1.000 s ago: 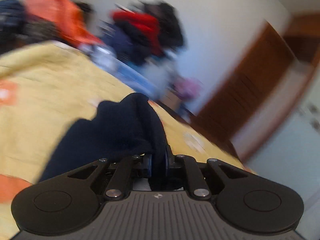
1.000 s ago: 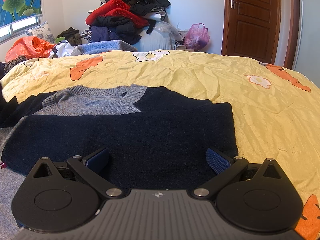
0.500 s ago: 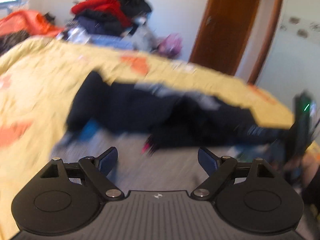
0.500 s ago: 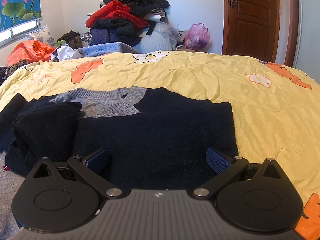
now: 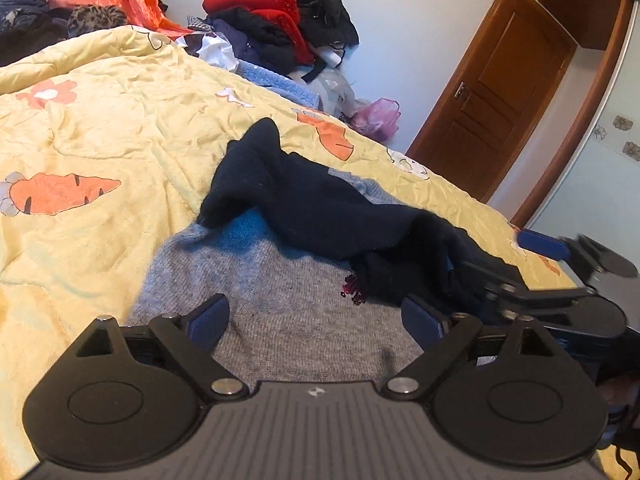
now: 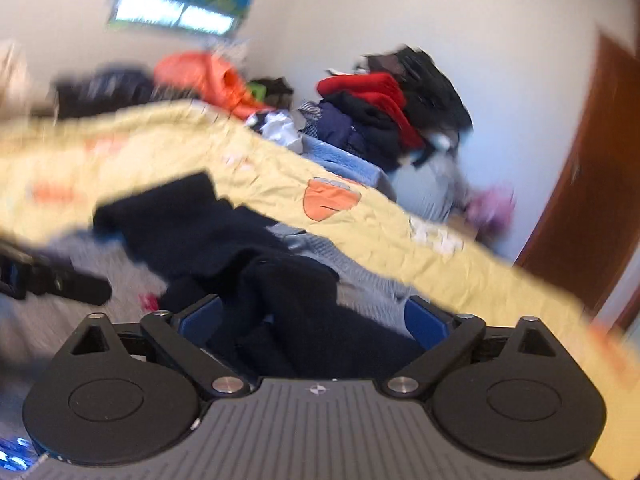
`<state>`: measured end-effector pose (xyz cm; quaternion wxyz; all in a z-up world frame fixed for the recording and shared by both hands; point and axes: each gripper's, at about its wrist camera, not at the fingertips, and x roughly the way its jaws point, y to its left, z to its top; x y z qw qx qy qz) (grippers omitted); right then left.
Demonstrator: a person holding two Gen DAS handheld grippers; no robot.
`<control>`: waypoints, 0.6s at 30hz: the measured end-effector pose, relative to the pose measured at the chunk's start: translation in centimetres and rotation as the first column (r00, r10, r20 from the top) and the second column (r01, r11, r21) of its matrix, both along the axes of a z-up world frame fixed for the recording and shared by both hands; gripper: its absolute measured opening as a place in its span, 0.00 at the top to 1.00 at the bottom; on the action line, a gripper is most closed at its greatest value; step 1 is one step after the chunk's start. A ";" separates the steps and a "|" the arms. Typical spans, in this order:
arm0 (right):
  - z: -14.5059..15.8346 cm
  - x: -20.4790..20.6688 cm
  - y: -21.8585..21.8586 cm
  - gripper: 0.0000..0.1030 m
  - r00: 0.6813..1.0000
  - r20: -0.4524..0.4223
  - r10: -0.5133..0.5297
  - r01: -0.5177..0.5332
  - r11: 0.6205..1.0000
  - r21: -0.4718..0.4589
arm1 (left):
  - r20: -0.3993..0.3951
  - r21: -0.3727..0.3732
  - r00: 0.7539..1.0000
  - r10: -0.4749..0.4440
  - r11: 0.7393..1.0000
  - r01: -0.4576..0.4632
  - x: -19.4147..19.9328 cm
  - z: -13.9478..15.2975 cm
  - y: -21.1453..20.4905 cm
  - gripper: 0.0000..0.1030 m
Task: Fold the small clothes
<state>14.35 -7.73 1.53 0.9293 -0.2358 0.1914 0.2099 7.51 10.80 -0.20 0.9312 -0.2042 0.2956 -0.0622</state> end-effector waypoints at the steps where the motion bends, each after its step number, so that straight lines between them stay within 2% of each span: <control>1: -0.1 0.3 0.6 0.13 1.000 -0.008 0.002 -0.002 1.000 -0.009 | 0.001 -0.004 1.000 0.001 1.000 -0.001 0.1 0.0 0.0 0.09; 2: -0.1 0.7 1.0 0.17 0.999 -0.034 0.000 0.000 1.000 0.004 | 0.002 -0.010 1.000 0.003 1.000 -0.003 0.1 0.0 0.1 0.09; 4: -0.3 1.7 1.4 0.33 0.995 -0.100 -0.011 0.014 0.999 0.033 | 0.004 -0.024 1.000 0.006 1.000 -0.006 0.1 -0.1 0.3 0.09; 5: -0.6 2.3 1.6 0.44 0.991 -0.135 -0.026 0.032 0.999 0.035 | 0.005 -0.029 1.000 0.006 1.000 -0.006 0.2 -0.2 0.4 0.09; 7: -1.4 3.2 1.4 0.57 0.979 -0.194 -0.062 0.071 0.997 0.040 | 0.006 -0.034 1.000 0.007 0.999 -0.007 0.1 -0.2 0.4 0.09; 8: -1.5 3.6 1.1 0.69 0.974 -0.213 -0.073 0.087 0.995 0.054 | 0.006 -0.035 1.000 0.007 0.999 -0.006 0.1 -0.2 0.4 0.09; 10: -1.2 4.0 -0.3 0.75 0.959 -0.269 -0.084 0.123 0.983 0.133 | 0.006 -0.037 1.000 0.007 0.999 -0.007 0.1 -0.2 0.5 0.09; 11: -0.6 4.3 -1.3 0.81 0.950 -0.300 -0.086 0.150 0.969 0.196 | 0.007 -0.039 1.000 0.007 0.999 -0.007 0.1 -0.2 0.5 0.09; 13: 0.9 5.0 -4.0 0.82 0.921 -0.379 -0.086 0.226 0.912 0.343 | 0.007 -0.043 1.000 0.008 0.999 -0.007 0.1 -0.2 0.5 0.09; 15: 2.2 5.8 -7.3 0.82 0.888 -0.455 -0.071 0.307 0.828 0.470 | 0.008 -0.048 1.000 0.009 0.999 -0.009 0.0 -0.2 0.6 0.09; 18: 2.3 7.4 -12.2 0.82 0.820 -0.572 -0.039 0.429 0.703 0.567 | 0.009 -0.053 1.000 0.011 0.999 -0.010 0.0 -0.2 0.7 0.09</control>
